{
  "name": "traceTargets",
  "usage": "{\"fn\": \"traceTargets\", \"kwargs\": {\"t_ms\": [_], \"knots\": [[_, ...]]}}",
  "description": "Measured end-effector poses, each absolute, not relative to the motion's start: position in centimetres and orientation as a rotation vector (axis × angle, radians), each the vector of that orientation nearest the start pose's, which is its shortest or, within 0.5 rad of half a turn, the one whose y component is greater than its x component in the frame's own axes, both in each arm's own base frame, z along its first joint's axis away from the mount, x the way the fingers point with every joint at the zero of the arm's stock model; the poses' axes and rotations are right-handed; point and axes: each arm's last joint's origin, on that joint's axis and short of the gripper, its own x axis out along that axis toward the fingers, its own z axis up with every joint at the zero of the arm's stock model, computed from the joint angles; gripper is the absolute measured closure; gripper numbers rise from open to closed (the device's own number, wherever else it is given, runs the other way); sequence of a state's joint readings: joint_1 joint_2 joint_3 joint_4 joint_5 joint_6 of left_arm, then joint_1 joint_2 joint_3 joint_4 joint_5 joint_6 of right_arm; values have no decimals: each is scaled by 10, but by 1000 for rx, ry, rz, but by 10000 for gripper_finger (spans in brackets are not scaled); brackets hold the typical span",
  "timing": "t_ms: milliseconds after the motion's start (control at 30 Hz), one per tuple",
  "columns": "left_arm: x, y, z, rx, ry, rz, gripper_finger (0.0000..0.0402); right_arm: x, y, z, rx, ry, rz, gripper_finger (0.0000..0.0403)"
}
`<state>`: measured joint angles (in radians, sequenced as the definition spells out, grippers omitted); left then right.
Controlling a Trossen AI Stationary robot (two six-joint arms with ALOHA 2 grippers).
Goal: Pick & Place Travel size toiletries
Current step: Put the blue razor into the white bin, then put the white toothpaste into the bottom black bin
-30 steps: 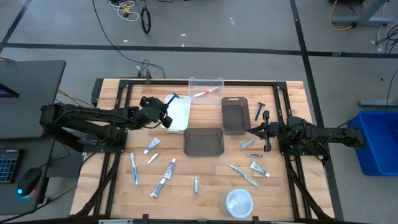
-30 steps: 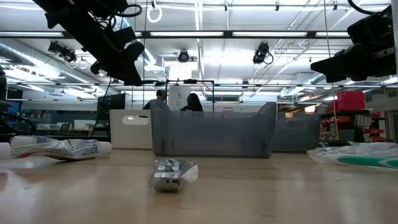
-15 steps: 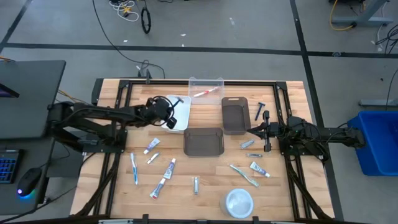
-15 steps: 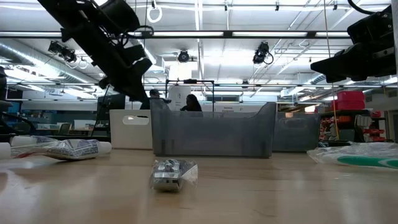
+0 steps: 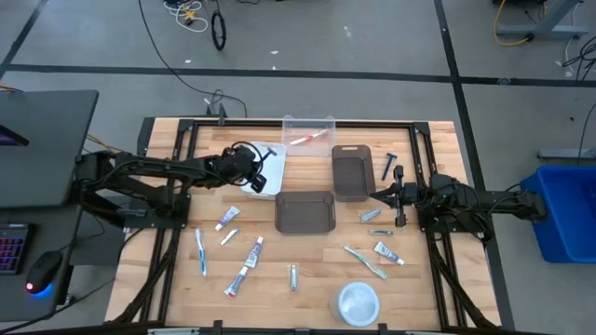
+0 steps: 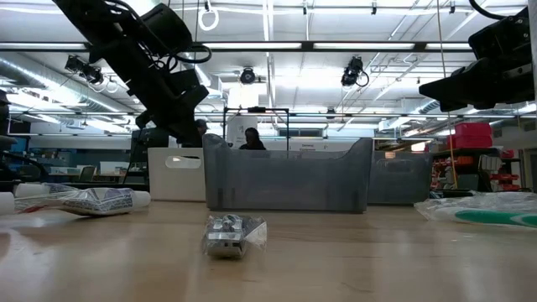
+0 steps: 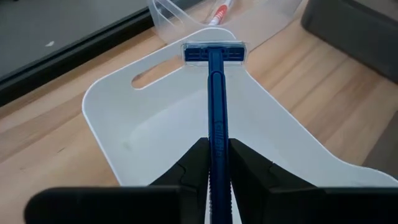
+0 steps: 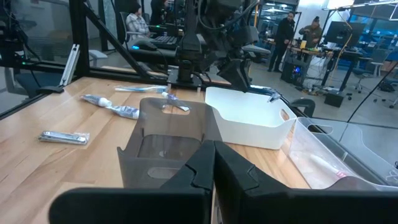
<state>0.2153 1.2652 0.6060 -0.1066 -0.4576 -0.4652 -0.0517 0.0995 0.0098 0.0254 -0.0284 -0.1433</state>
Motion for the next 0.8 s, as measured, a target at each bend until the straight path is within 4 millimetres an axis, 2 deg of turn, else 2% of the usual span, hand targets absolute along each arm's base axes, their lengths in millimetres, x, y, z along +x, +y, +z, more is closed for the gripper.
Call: {"fn": "traceTargets", "kwargs": {"t_ms": [133, 467, 633, 800], "knots": [[230, 64, 188, -332, 609, 806, 320, 103, -5, 161, -141, 66, -19, 389], [230, 64, 187, -335, 616, 807, 233, 103, -5, 161, -141, 66, -19, 389], [229, 64, 187, -325, 620, 803, 224, 103, -5, 161, -141, 66, -19, 389], [227, 61, 197, -368, 588, 725, 238, 103, -5, 161, -141, 66, -19, 389]]}}
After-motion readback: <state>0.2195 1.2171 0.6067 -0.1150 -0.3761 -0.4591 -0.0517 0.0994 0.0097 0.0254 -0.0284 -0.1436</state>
